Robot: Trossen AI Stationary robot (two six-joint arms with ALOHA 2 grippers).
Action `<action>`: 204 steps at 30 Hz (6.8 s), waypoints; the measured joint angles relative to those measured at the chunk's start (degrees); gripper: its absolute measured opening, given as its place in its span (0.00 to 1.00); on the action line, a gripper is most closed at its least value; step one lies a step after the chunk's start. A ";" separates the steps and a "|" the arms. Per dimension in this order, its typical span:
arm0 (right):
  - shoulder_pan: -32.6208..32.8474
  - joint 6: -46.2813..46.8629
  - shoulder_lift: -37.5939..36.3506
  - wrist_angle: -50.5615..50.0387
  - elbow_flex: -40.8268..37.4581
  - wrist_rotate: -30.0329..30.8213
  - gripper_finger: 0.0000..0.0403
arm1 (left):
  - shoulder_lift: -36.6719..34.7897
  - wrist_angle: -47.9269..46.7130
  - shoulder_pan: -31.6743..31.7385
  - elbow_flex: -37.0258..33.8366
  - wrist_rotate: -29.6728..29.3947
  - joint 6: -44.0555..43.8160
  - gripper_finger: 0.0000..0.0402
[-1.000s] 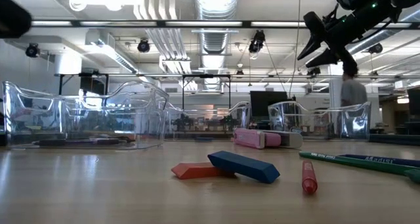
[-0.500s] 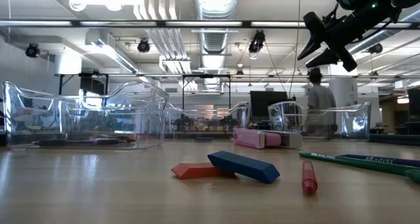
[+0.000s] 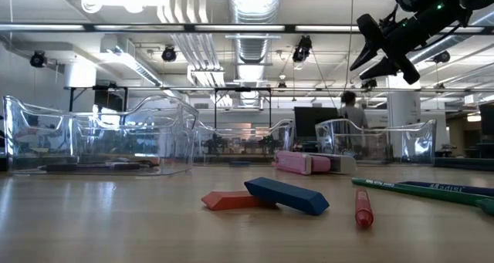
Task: Sort crayons/erasers/pens/pencils in bins
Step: Put the blue crayon into the top right transparent bin, then put the blue eraser into the middle transparent bin
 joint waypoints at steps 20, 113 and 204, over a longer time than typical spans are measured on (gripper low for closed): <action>-0.02 -0.06 0.02 0.63 -0.02 -1.42 0.37 | -27.92 -3.82 13.53 -2.82 -12.93 13.20 0.00; 35.15 1.49 31.16 34.20 17.51 -17.03 0.33 | -24.37 63.49 54.99 -1.81 0.00 23.93 0.00; 25.70 -9.65 16.09 -30.54 21.84 0.26 0.60 | -7.44 32.24 44.50 9.30 11.75 61.49 0.61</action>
